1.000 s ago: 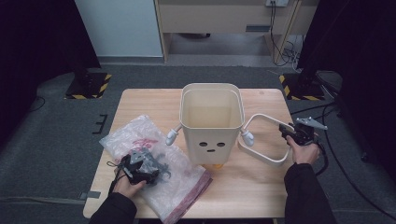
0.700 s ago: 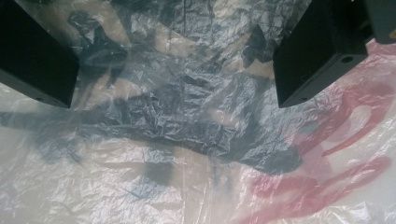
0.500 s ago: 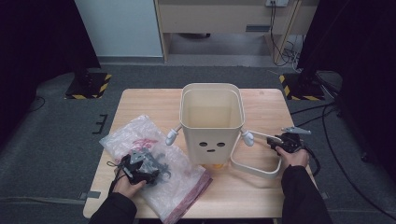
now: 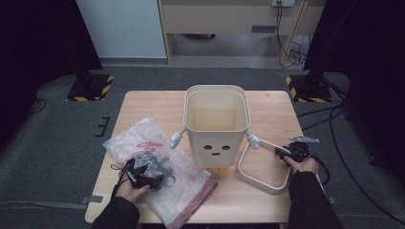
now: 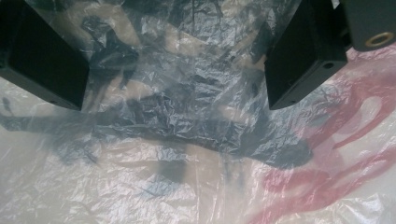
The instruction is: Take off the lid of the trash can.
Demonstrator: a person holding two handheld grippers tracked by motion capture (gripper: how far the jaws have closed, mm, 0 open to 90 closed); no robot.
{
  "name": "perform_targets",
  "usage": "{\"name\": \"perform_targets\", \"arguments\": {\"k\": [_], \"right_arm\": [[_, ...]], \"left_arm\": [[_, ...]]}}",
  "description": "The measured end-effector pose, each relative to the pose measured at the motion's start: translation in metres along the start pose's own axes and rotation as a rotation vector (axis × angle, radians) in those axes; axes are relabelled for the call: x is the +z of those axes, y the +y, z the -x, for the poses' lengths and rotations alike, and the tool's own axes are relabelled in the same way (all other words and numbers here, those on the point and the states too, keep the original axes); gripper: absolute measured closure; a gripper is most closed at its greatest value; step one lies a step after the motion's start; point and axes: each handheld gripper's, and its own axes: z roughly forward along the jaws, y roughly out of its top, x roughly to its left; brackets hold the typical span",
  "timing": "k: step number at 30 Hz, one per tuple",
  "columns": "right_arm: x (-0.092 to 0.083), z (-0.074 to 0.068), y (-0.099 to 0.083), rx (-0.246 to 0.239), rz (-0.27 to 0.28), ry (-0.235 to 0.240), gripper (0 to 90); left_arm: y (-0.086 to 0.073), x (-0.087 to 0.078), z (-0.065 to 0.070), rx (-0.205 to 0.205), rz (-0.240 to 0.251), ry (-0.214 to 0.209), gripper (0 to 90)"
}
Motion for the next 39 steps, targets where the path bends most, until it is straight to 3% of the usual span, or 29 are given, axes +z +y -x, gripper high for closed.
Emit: {"name": "perform_targets", "arguments": {"k": [9, 11, 12, 15, 17, 20, 22, 26, 31, 34, 39], "right_arm": [[-0.007, -0.005, -0.006, -0.02, -0.01, -0.003, 57.6], [-0.009, -0.005, -0.008, -0.026, -0.012, 0.0, 56.4], [-0.01, -0.005, -0.008, -0.027, -0.013, 0.003, 55.7], [-0.012, -0.006, -0.009, -0.024, -0.001, 0.013, 50.1], [-0.015, -0.007, -0.009, -0.011, 0.011, 0.018, 42.8], [-0.02, -0.008, -0.007, -0.013, 0.04, 0.027, 39.3], [-0.023, -0.009, -0.006, -0.014, 0.057, 0.031, 35.4], [-0.03, -0.009, -0.003, -0.002, 0.089, 0.034, 30.8], [-0.03, -0.01, 0.0, -0.005, 0.103, 0.033, 29.1], [-0.028, -0.012, 0.0, -0.009, 0.101, 0.04, 28.4], [-0.025, -0.014, 0.002, -0.028, 0.093, 0.039, 26.6]], "left_arm": [[0.003, 0.0, 0.008, 0.032, -0.014, -0.04, 8.5], [0.006, -0.005, 0.007, -0.003, -0.034, -0.041, 17.3], [0.007, -0.009, 0.004, -0.039, -0.033, -0.035, 19.1], [0.009, -0.02, -0.003, -0.076, 0.019, -0.004, 19.8], [0.01, -0.031, -0.011, -0.13, 0.083, 0.03, 20.7], [0.009, -0.047, -0.026, -0.217, 0.169, 0.096, 22.0], [0.006, -0.056, -0.039, -0.271, 0.218, 0.166, 25.3], [-0.001, -0.063, -0.058, -0.351, 0.271, 0.252, 28.5], [-0.009, -0.058, -0.073, -0.385, 0.253, 0.306, 32.6], [-0.015, -0.052, -0.077, -0.404, 0.21, 0.322, 33.7], [-0.018, -0.043, -0.079, -0.391, 0.142, 0.356, 33.8]]}}
